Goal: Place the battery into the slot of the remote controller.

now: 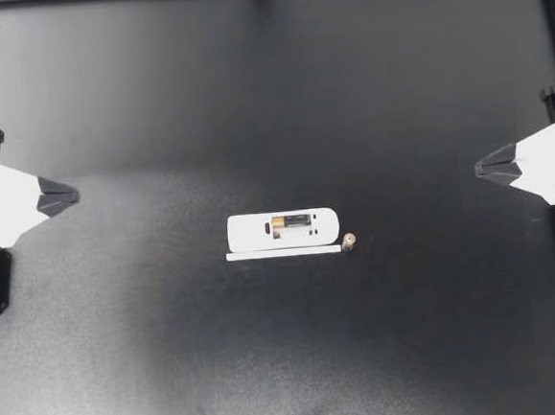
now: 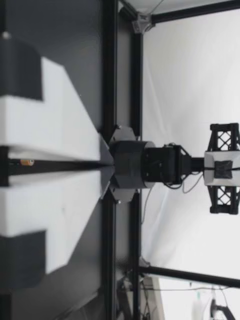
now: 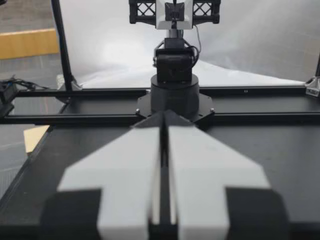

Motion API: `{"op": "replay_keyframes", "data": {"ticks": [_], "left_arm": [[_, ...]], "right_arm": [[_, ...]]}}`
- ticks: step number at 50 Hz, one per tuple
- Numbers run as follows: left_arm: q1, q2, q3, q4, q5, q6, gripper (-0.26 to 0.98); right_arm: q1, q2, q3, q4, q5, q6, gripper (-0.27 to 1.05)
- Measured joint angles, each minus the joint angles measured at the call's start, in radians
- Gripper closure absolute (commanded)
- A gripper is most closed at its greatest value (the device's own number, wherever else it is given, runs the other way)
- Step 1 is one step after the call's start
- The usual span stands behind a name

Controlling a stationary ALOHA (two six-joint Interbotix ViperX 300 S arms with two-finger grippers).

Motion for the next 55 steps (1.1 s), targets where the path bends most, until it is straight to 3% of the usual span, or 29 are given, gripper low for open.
{"op": "replay_keyframes", "data": {"ticks": [11, 39, 48, 55], "left_arm": [[0.000, 0.000, 0.000, 0.000, -0.021, 0.003, 0.88], [0.000, 0.032, 0.008, 0.000, -0.023, 0.002, 0.88], [0.000, 0.032, 0.008, 0.000, -0.025, 0.002, 0.88], [0.000, 0.032, 0.011, -0.002, -0.025, 0.002, 0.88]], "right_arm": [[0.000, 0.074, -0.025, 0.005, 0.023, 0.018, 0.96], [-0.025, 0.618, -0.379, 0.006, 0.611, 0.054, 0.94], [-0.025, 0.724, -0.440, -0.008, 0.704, 0.052, 0.84], [-0.025, 0.778, -0.454, -0.032, 0.712, 0.052, 0.65]]}}
